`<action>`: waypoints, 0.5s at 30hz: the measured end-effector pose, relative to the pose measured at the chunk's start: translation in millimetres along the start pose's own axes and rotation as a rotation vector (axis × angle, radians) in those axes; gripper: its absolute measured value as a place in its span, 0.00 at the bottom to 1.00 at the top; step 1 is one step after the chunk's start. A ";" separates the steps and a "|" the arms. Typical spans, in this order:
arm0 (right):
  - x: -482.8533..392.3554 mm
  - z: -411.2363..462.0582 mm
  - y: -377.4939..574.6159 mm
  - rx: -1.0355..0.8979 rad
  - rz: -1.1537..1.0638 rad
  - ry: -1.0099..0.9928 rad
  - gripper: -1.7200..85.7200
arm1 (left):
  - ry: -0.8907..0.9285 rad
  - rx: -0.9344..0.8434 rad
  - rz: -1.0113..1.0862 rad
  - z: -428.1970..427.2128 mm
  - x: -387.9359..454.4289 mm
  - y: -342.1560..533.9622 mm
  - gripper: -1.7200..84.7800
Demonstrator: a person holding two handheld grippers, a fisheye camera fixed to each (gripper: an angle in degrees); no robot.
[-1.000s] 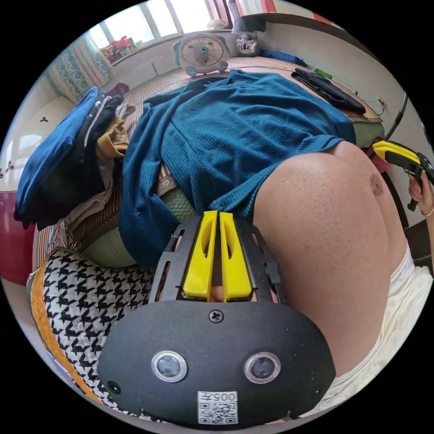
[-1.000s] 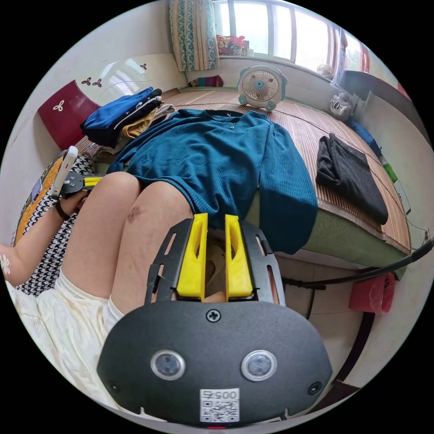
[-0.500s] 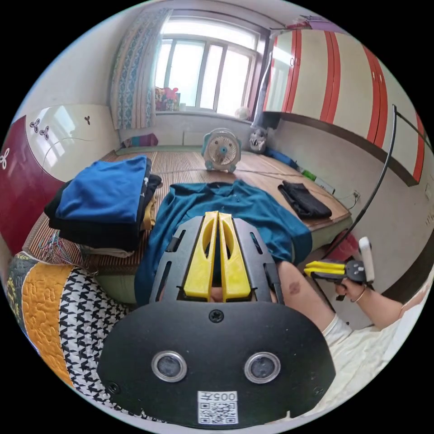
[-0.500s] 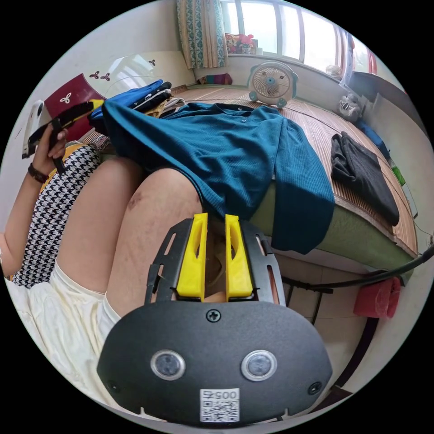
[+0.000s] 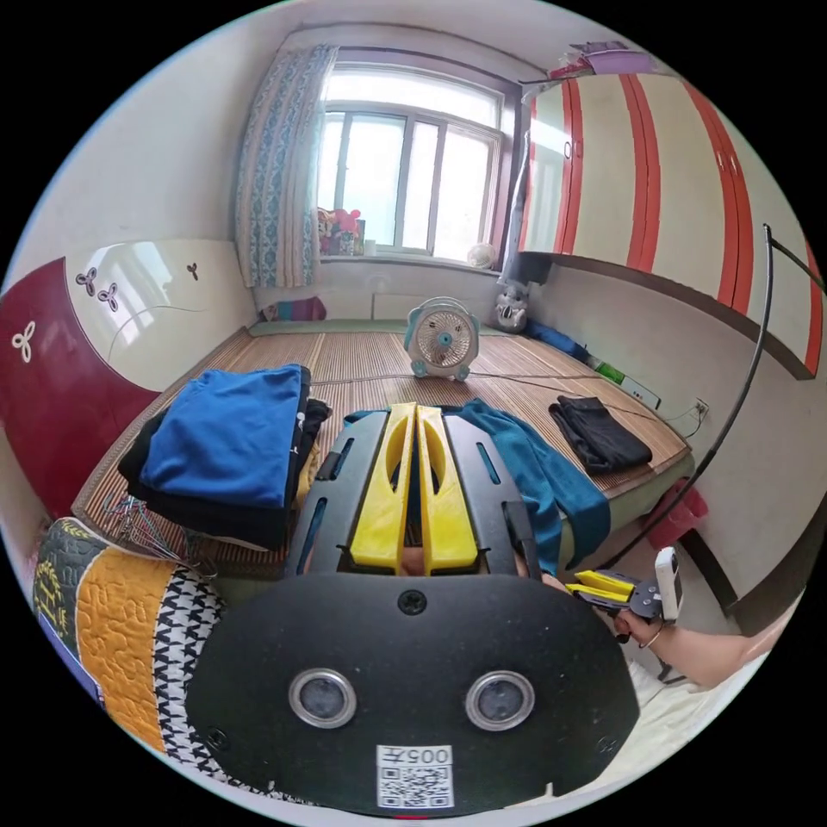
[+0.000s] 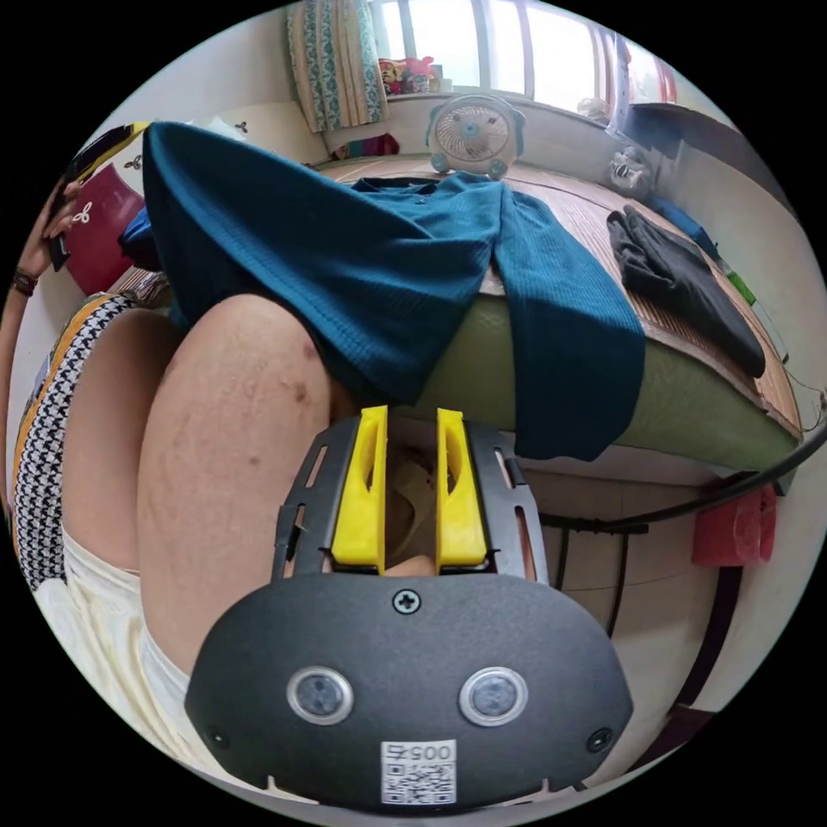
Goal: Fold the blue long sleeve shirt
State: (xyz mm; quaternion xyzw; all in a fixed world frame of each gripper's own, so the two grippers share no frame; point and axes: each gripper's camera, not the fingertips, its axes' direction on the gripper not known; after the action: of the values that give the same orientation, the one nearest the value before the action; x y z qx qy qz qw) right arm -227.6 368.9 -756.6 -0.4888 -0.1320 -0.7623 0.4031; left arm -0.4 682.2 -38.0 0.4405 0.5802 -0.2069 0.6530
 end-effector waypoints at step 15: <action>7.8 34.9 2.1 -0.010 0.091 -0.141 0.07 | -0.066 0.015 -0.043 -27.4 -24.0 4.6 0.02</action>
State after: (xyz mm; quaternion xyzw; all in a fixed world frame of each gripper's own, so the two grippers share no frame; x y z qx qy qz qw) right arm -205.4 384.5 -733.3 -0.5490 -0.1339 -0.7074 0.4246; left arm -18.3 701.2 -12.3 0.4257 0.5662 -0.2398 0.6639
